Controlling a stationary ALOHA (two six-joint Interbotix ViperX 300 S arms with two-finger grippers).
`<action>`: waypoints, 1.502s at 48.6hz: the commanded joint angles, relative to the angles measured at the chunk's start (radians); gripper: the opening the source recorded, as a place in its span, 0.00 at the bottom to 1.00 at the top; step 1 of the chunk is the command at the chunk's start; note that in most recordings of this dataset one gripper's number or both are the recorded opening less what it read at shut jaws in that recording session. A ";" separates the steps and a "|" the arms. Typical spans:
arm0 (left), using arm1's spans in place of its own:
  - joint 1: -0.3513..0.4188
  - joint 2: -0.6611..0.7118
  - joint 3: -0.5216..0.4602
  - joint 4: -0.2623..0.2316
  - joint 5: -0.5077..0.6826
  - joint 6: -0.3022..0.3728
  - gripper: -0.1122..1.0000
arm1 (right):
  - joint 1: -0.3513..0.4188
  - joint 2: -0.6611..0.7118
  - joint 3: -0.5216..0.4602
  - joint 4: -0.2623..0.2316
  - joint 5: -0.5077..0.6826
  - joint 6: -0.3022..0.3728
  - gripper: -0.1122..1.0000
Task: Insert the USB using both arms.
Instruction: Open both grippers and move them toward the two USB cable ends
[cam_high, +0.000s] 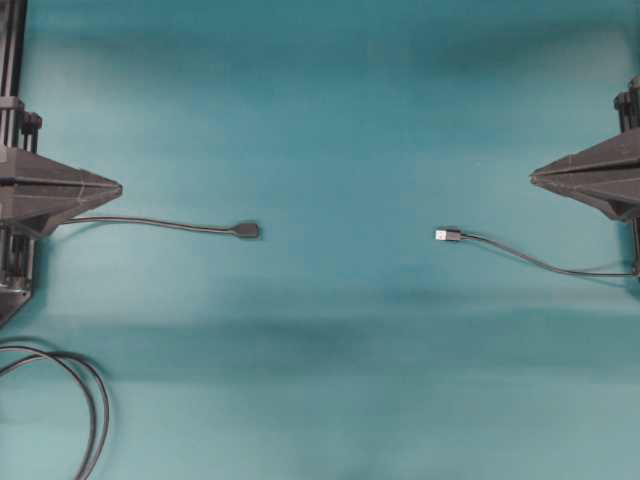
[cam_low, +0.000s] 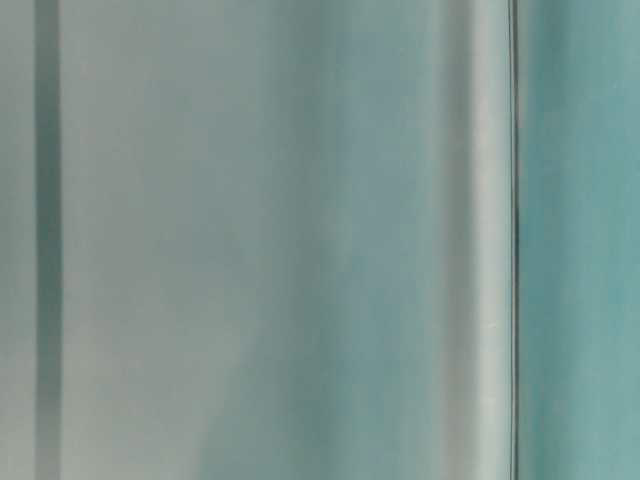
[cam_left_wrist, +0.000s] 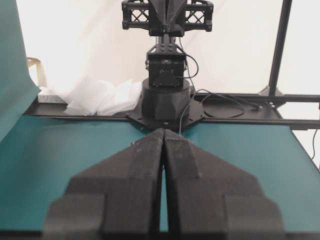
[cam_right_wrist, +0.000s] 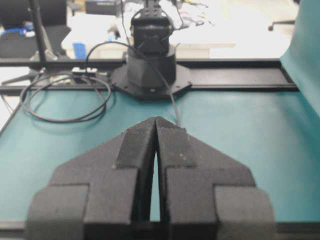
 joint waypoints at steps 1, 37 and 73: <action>-0.018 0.009 -0.008 -0.008 0.003 -0.008 0.14 | 0.002 0.006 -0.009 -0.009 -0.008 -0.002 0.10; -0.037 0.138 -0.074 -0.015 0.330 -0.017 0.14 | 0.002 0.026 -0.081 -0.009 0.425 0.015 0.10; -0.018 0.273 -0.067 -0.015 0.413 -0.021 0.79 | 0.002 0.311 -0.106 -0.009 0.555 0.046 0.10</action>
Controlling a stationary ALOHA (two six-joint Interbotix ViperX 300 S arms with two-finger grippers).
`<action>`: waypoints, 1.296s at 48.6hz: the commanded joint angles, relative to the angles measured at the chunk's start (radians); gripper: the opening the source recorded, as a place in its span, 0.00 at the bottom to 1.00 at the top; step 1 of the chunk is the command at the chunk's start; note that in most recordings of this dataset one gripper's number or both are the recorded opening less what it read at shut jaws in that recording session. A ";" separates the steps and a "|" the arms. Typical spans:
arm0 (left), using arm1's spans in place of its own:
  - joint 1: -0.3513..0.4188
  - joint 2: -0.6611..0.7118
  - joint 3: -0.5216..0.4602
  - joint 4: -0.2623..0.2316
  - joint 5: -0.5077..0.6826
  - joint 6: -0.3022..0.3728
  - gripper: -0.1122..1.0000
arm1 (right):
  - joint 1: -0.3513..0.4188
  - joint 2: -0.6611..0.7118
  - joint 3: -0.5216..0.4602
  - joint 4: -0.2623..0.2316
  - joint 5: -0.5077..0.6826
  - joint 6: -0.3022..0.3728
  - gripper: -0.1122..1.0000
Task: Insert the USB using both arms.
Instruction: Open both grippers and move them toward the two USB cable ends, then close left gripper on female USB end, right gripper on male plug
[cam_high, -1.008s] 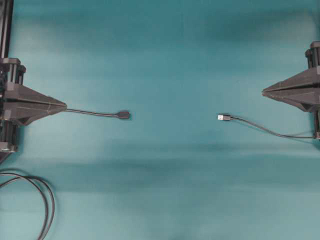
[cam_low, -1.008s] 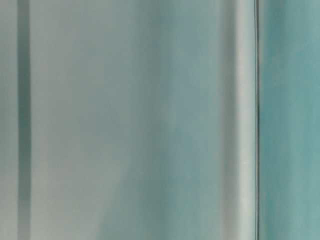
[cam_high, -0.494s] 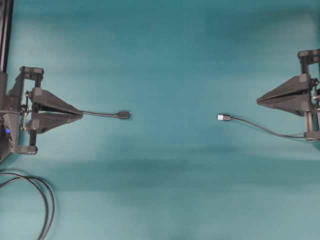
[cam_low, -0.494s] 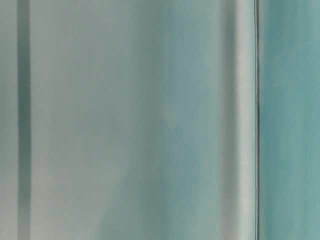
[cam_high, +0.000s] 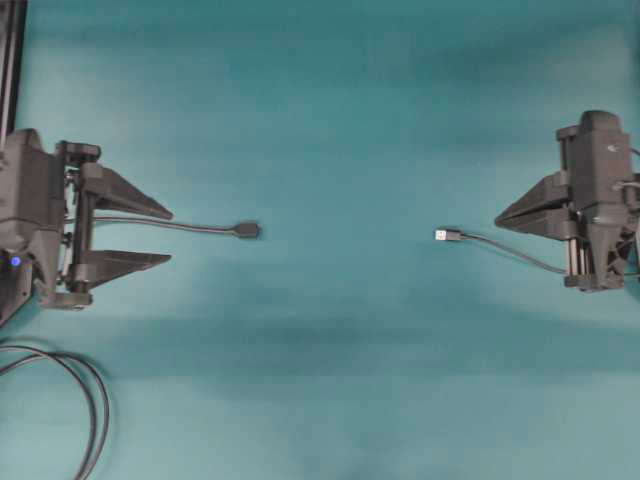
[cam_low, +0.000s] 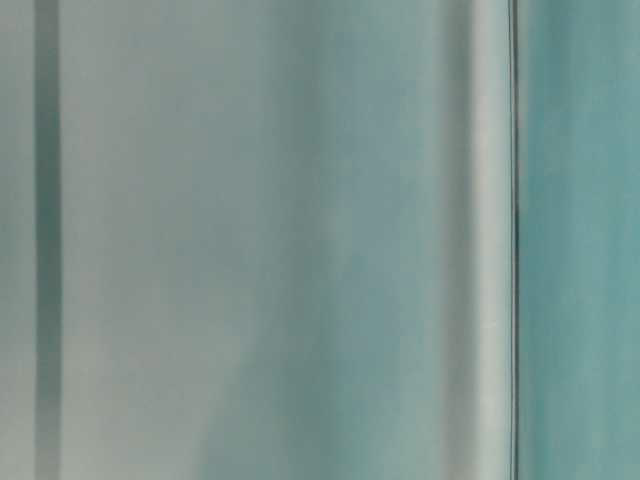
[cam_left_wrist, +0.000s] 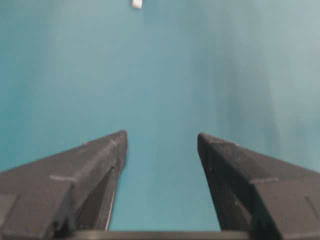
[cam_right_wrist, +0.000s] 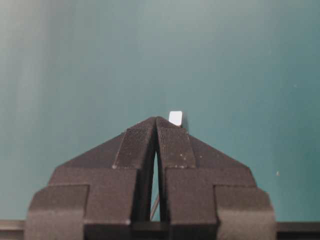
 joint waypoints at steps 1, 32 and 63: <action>0.005 0.021 -0.018 -0.002 -0.005 -0.011 0.80 | 0.002 0.028 -0.029 -0.002 0.000 0.002 0.10; 0.051 0.186 0.009 -0.002 -0.077 0.049 0.87 | -0.003 0.291 -0.061 -0.002 -0.009 0.015 0.46; 0.072 0.420 -0.032 -0.002 -0.202 0.161 0.87 | -0.025 0.502 -0.124 -0.041 -0.080 0.015 0.55</action>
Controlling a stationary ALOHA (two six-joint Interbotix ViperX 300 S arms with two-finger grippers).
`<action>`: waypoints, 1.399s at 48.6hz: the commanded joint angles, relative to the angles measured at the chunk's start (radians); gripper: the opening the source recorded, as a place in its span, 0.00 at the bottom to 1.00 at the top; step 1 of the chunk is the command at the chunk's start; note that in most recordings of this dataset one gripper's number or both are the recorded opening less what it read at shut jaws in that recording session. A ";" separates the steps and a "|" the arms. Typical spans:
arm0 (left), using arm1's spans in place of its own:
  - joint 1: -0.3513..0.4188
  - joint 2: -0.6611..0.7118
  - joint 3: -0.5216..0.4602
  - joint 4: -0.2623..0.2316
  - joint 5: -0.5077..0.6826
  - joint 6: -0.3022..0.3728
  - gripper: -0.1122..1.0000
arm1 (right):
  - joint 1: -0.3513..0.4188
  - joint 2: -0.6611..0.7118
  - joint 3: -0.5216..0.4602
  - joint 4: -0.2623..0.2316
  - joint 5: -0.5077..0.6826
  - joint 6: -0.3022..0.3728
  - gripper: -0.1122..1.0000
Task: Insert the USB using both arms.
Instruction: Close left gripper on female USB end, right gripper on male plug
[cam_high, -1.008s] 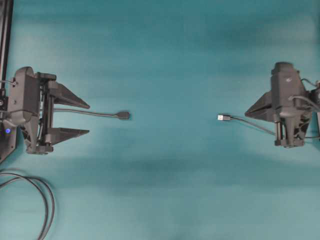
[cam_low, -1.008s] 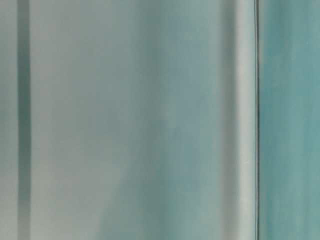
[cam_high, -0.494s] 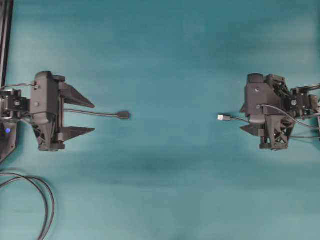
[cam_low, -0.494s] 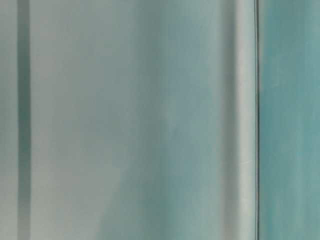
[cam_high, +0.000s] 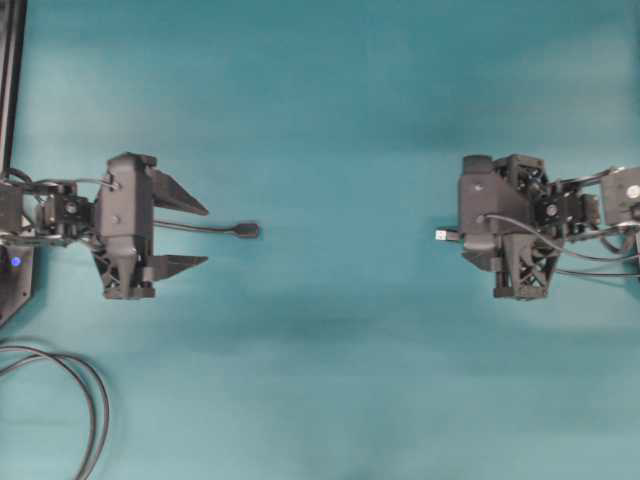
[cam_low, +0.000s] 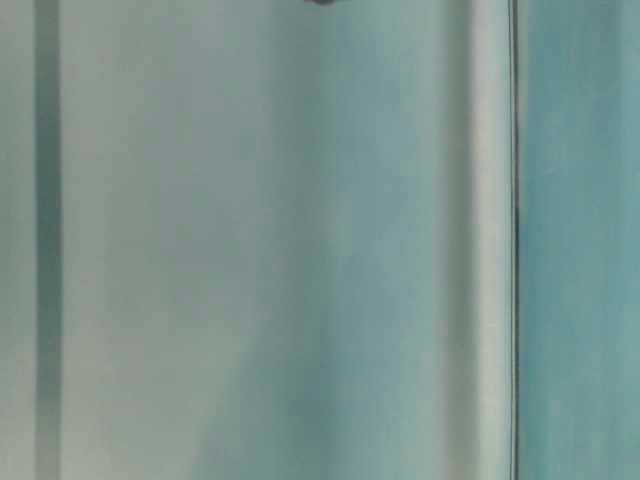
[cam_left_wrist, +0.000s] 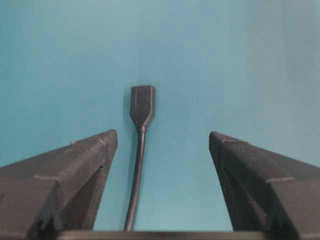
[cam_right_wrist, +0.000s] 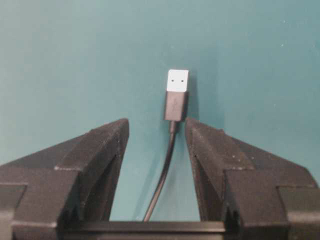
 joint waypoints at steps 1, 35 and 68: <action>0.002 0.020 -0.034 -0.002 -0.008 0.029 0.87 | -0.008 0.018 -0.035 -0.018 -0.009 0.000 0.55; 0.043 0.057 -0.044 0.002 -0.009 0.107 0.87 | -0.058 0.075 -0.043 -0.023 -0.008 -0.002 0.55; 0.058 0.160 -0.100 0.003 -0.029 0.121 0.86 | -0.058 0.152 -0.044 -0.021 -0.023 0.003 0.30</action>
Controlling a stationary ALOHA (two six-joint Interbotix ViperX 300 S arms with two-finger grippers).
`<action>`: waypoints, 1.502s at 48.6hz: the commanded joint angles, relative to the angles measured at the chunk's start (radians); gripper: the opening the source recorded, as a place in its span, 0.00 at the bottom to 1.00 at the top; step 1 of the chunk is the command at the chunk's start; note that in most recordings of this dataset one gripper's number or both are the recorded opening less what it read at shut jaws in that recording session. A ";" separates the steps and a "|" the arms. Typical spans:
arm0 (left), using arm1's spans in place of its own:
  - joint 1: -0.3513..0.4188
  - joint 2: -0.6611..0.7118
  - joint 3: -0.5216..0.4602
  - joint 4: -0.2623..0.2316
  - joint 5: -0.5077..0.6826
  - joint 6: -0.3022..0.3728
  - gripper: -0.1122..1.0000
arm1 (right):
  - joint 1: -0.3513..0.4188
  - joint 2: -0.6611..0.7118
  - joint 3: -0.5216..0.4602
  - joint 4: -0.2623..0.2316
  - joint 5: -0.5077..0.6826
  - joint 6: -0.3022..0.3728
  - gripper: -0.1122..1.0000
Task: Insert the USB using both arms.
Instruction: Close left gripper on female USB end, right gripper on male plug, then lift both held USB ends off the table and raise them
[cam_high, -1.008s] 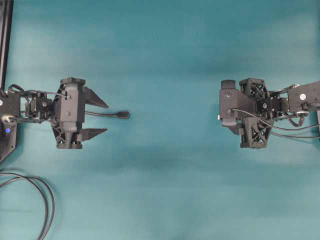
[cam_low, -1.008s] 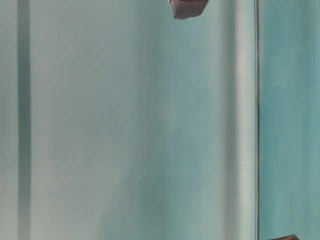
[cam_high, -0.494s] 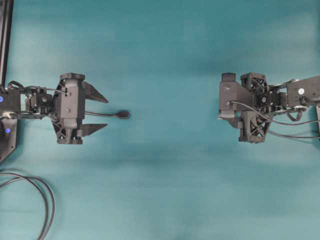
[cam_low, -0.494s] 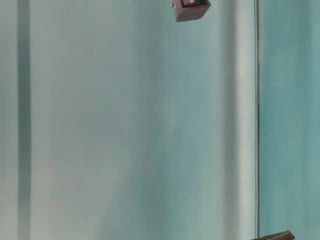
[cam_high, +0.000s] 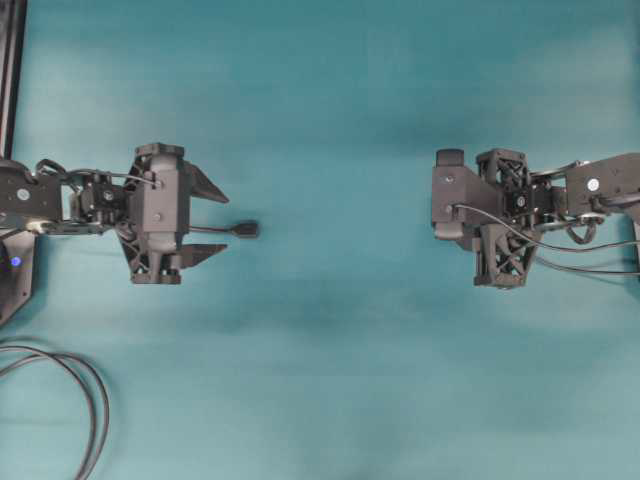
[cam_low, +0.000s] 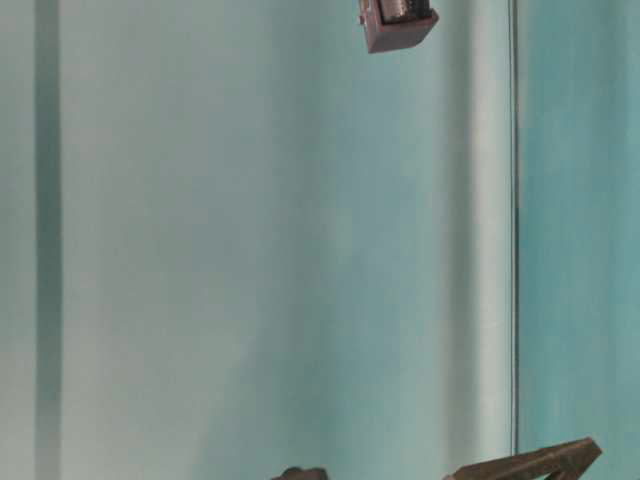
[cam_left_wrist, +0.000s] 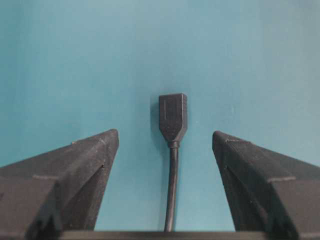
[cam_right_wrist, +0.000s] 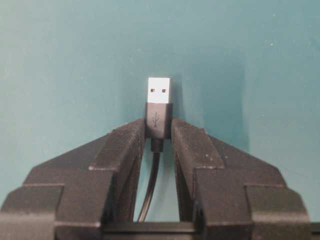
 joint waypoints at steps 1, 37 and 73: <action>0.002 0.009 -0.029 0.002 -0.008 0.017 0.86 | 0.002 0.018 -0.003 -0.003 -0.006 0.002 0.30; -0.002 0.135 -0.083 0.002 -0.055 0.014 0.86 | 0.018 0.018 -0.014 -0.005 -0.005 0.002 0.30; -0.005 0.199 -0.086 0.002 0.005 0.014 0.47 | 0.077 0.017 -0.043 -0.003 -0.005 0.002 0.30</action>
